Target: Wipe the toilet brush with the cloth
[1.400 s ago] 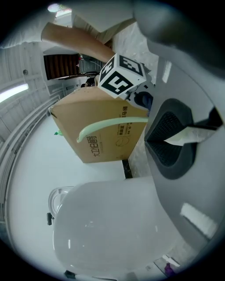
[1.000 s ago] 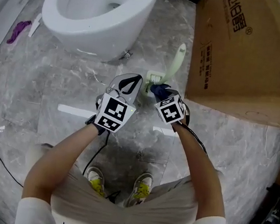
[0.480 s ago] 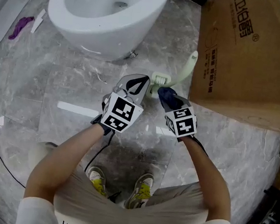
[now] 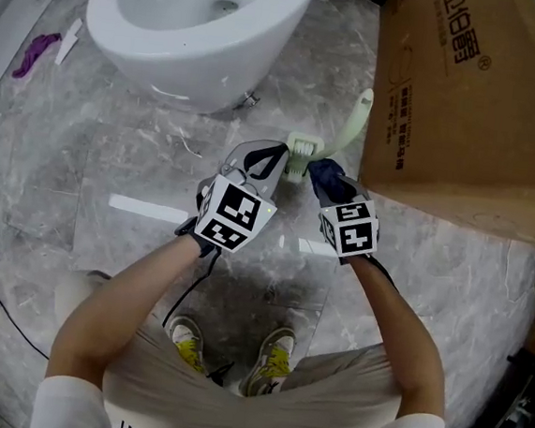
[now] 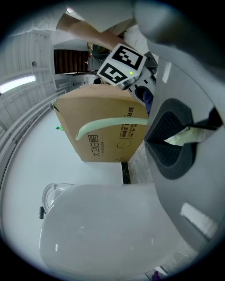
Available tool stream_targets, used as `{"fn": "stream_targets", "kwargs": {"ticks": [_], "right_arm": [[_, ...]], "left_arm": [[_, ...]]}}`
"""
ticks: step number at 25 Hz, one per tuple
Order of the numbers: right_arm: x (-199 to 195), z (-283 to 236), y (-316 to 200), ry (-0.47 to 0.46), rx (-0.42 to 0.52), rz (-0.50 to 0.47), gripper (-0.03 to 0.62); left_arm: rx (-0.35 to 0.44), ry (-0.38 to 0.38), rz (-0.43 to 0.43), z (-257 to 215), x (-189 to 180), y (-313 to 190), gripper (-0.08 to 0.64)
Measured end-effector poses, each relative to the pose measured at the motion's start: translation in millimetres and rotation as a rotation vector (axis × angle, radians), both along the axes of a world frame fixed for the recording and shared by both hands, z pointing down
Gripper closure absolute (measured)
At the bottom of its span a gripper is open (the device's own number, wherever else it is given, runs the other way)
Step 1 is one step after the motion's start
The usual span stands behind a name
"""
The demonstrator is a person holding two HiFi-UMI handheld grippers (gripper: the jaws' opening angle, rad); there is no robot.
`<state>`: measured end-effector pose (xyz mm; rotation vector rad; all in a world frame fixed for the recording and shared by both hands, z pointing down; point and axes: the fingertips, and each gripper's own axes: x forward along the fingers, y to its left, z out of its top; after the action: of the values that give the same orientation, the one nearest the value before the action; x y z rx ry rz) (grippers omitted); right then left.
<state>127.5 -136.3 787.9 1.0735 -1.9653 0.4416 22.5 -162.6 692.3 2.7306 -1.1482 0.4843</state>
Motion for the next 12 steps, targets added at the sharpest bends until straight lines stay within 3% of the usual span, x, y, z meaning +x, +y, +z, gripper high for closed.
{"fn": "stream_targets", "kwargs": {"ticks": [5, 12], "right_arm": [[15, 30, -13, 0.08, -0.026, 0.032, 0.488], [-4, 63, -8, 0.195, -0.069, -0.071, 0.488]], "left_arm": [[0.0, -0.011, -0.021, -4, -13, 3, 0.558], [-0.018, -0.038, -0.059, -1, -41, 11, 0.558]]}}
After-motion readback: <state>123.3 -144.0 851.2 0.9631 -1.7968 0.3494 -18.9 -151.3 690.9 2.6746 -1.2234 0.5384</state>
